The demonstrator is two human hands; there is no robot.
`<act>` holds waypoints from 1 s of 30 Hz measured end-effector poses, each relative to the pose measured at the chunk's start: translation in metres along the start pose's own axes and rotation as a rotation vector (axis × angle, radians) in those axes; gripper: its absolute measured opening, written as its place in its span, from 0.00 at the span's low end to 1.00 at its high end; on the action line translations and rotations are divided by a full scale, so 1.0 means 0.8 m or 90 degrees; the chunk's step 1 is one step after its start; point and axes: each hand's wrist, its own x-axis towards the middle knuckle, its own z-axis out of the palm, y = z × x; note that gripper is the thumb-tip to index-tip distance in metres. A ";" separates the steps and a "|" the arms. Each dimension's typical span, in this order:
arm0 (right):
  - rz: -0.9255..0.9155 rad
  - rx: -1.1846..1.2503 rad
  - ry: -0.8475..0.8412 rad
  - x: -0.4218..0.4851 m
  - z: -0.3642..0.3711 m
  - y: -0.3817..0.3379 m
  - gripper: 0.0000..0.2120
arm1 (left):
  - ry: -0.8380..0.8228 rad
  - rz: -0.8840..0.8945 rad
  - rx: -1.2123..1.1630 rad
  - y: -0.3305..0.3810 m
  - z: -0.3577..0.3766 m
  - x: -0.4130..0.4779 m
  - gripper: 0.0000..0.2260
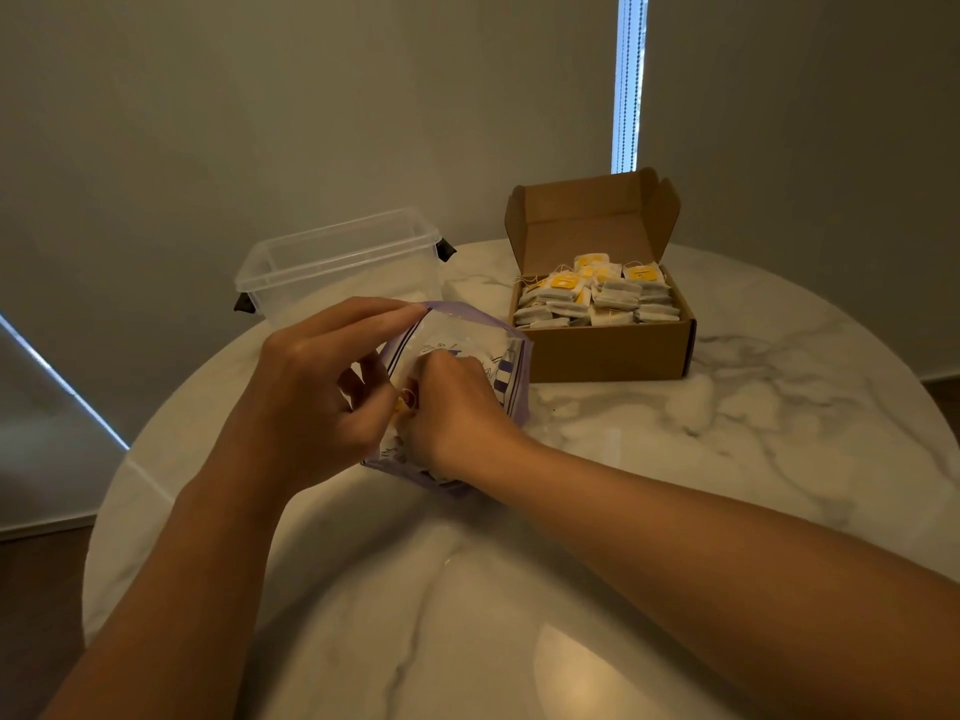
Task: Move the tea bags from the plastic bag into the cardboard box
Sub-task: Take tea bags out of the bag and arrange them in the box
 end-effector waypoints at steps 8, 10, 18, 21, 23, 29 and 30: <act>-0.032 0.029 0.054 -0.029 -0.015 0.005 0.06 | -0.002 0.000 0.011 -0.002 0.001 0.000 0.22; -0.049 0.042 0.065 -0.037 -0.024 0.008 0.06 | -0.005 0.001 0.011 -0.003 0.002 0.000 0.22; -0.042 0.251 0.078 -0.060 -0.064 0.022 0.05 | -0.002 0.002 -0.009 -0.003 0.001 0.001 0.20; -0.020 0.355 0.065 -0.066 -0.088 0.030 0.06 | -0.008 0.003 -0.021 -0.003 0.000 0.001 0.21; -0.018 0.389 0.072 -0.070 -0.101 0.036 0.07 | -0.011 0.005 -0.021 -0.004 0.000 0.001 0.21; -0.008 0.354 0.173 -0.057 -0.147 0.063 0.10 | -0.009 0.010 -0.035 -0.003 0.000 0.000 0.22; 0.000 0.340 0.193 -0.050 -0.158 0.069 0.10 | -0.011 0.010 -0.037 -0.003 0.000 0.000 0.22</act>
